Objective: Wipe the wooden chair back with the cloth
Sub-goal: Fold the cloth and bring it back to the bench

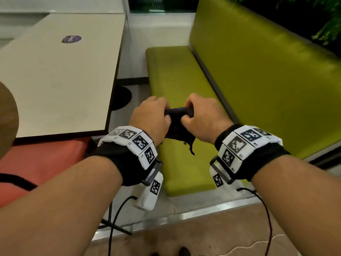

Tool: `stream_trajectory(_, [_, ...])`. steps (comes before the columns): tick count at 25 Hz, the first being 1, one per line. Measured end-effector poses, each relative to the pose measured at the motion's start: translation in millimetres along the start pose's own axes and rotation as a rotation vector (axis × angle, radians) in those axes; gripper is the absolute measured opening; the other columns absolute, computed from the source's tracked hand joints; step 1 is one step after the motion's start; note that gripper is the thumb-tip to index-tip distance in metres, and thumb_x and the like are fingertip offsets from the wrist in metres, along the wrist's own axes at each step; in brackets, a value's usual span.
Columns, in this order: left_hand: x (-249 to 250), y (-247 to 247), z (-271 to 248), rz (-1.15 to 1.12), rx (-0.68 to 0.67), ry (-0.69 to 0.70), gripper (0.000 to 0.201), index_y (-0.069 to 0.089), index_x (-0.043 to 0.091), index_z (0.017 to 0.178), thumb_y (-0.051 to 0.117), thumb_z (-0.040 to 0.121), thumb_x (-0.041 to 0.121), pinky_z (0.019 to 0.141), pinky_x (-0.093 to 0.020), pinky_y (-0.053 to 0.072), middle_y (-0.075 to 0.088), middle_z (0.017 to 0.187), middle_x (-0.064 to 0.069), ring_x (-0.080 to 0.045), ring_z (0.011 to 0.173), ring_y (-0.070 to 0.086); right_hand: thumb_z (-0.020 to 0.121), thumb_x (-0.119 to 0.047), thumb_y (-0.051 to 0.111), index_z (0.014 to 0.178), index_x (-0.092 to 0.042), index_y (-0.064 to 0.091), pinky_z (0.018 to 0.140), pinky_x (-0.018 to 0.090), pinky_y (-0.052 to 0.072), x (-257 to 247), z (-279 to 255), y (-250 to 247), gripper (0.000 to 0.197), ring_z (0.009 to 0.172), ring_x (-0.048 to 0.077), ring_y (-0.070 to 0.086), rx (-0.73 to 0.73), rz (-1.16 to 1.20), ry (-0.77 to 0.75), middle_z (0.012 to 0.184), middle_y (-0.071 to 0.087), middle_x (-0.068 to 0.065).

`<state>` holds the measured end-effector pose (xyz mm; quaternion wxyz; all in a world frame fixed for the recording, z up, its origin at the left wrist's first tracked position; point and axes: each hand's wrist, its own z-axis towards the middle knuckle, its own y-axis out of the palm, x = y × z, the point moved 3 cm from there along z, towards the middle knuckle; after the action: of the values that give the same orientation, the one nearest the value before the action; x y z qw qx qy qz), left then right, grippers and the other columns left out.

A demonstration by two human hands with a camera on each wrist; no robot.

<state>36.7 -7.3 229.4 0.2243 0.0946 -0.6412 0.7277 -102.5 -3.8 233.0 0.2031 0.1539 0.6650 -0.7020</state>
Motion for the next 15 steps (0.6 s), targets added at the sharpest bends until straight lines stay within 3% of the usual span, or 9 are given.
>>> stream_trajectory(3, [-12, 49, 19, 0.027, -0.088, -0.052, 0.02, 0.063, 0.02, 0.106, 0.057, 0.088, 0.024, 0.08, -0.034, 0.044, 0.057, 0.107, -0.004, -0.026, 0.099, 0.056, 0.08, -0.021, 0.056, 0.083, -0.021, 0.055, 0.061, 0.034, 0.046, 38, 22, 32, 0.003, 0.072, 0.024, 0.056, -0.101, 0.011, 0.023, 0.076, 0.059, -0.001])
stream_trajectory(8, [-34, 150, 38, -0.045, -0.28, -0.281, 0.019, 0.069, 0.024, 0.101, 0.059, 0.085, 0.022, 0.075, -0.032, 0.048, 0.064, 0.105, -0.006, -0.028, 0.096, 0.061, 0.08, -0.021, 0.057, 0.085, -0.024, 0.066, 0.068, 0.035, 0.055, 115, 55, 95, 0.011, 0.078, 0.023, 0.063, -0.373, 0.03, 0.094, 0.082, 0.067, 0.0])
stream_trajectory(12, [-43, 240, 34, -0.019, -0.479, -0.38, 0.022, 0.071, 0.024, 0.101, 0.057, 0.084, 0.021, 0.072, -0.03, 0.048, 0.067, 0.104, -0.009, -0.03, 0.097, 0.063, 0.081, -0.023, 0.062, 0.088, -0.023, 0.07, 0.069, 0.032, 0.054, 180, 68, 152, 0.011, 0.081, 0.022, 0.063, -0.584, -0.019, 0.131, 0.09, 0.068, 0.002])
stream_trajectory(15, [-54, 286, 38, -0.004, -0.521, -0.421, 0.024, 0.071, 0.023, 0.105, 0.057, 0.085, 0.021, 0.074, -0.03, 0.049, 0.066, 0.104, -0.01, -0.031, 0.097, 0.062, 0.08, -0.024, 0.064, 0.083, -0.023, 0.064, 0.066, 0.03, 0.05, 213, 76, 192, 0.002, 0.08, 0.022, 0.061, -0.612, -0.046, 0.132, 0.09, 0.067, 0.002])
